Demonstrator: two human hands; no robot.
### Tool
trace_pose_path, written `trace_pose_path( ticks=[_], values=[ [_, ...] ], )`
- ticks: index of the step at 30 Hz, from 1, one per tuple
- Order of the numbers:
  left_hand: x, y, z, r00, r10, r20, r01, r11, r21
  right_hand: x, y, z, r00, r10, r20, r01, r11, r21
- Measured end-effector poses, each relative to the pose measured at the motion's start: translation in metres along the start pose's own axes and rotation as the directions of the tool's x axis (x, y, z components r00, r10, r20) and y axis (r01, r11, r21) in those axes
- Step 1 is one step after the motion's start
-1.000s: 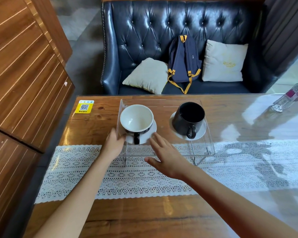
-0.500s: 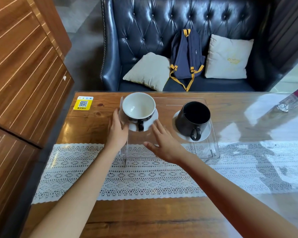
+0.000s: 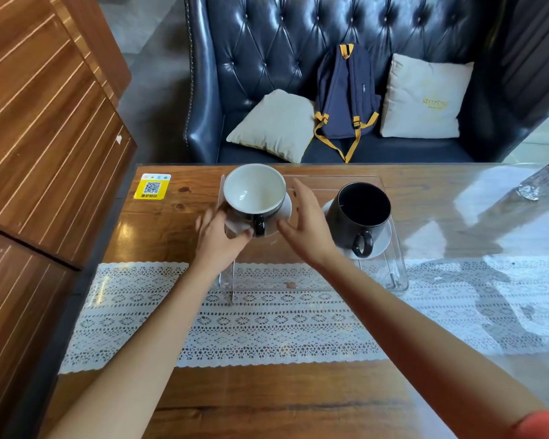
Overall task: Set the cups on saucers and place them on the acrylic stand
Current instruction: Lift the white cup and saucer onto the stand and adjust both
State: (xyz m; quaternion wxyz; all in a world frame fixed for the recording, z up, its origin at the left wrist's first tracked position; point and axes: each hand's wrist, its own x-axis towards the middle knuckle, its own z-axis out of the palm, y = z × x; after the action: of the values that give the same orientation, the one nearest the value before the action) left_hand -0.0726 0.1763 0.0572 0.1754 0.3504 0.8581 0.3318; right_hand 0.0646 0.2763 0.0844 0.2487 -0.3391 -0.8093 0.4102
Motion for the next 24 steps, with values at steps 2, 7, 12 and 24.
trace_pose_path(
  ticks=[2, 7, 12, 24],
  values=[
    [0.002, 0.000, 0.001, 1.000, 0.001, -0.019, 0.000, 0.999, 0.039, 0.012, -0.005, 0.006, 0.999, -0.014, 0.044, 0.010, 0.996, 0.084],
    [0.003, -0.006, 0.001, 1.000, -0.009, 0.006, 0.009, 0.998, 0.058, 0.028, -0.001, 0.019, 0.996, -0.019, 0.091, 0.009, 0.993, 0.118],
    [0.003, -0.006, 0.003, 1.000, -0.013, 0.012, 0.013, 1.000, 0.023, 0.029, 0.002, 0.018, 0.996, -0.021, 0.086, 0.013, 0.997, 0.082],
    [0.003, -0.006, 0.002, 0.999, -0.032, 0.020, 0.032, 0.999, 0.007, 0.027, -0.003, 0.016, 0.992, 0.007, 0.122, -0.015, 0.998, 0.066]
  ],
)
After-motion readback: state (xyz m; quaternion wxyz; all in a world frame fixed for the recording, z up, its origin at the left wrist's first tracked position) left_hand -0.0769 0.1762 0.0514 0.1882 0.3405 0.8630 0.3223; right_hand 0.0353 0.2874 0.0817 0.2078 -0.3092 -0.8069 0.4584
